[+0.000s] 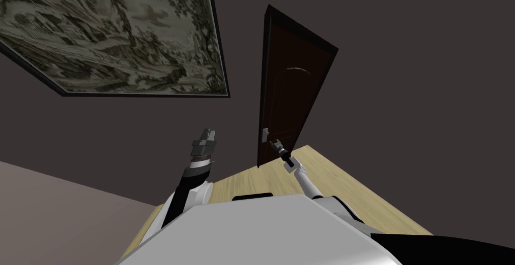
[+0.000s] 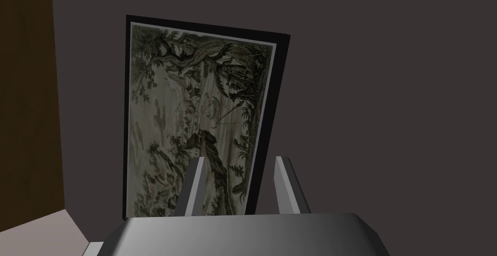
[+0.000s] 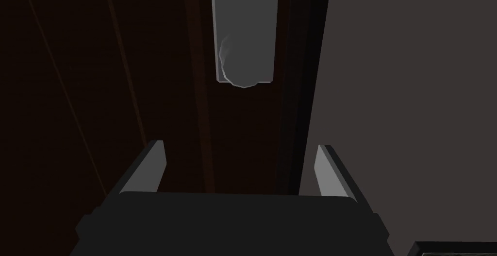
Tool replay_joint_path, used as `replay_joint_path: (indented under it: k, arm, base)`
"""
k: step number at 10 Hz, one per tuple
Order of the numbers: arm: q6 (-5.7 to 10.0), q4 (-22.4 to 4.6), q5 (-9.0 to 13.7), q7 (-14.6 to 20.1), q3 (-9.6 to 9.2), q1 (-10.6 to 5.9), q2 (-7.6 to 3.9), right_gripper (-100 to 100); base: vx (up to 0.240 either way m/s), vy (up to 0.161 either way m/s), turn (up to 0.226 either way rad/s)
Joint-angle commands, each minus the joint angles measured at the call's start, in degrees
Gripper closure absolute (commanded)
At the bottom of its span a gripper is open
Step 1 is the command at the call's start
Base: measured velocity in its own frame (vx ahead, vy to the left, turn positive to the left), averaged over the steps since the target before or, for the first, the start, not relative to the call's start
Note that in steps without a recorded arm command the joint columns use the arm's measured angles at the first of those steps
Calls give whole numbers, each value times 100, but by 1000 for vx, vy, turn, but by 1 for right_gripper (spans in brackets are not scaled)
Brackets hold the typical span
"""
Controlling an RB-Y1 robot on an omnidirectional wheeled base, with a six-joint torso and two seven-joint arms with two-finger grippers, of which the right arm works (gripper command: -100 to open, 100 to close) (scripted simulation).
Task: Pull the door open
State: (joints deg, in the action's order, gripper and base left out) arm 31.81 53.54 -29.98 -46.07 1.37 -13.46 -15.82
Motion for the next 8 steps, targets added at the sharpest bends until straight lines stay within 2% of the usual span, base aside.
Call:
replay_joint_path:
  k: [1, 3, 8]
  arm:
    - [24, -162, -62, -80, 0, -81, -29, -100]
    - [0, -129, -31, -72, 34, -63, -23, -100]
    - [-54, -224, 11, -128, 161, -108, -38, -100]
  base:
    - [63, 40, -16]
    - [88, 21, 30]
    - [192, 49, 68]
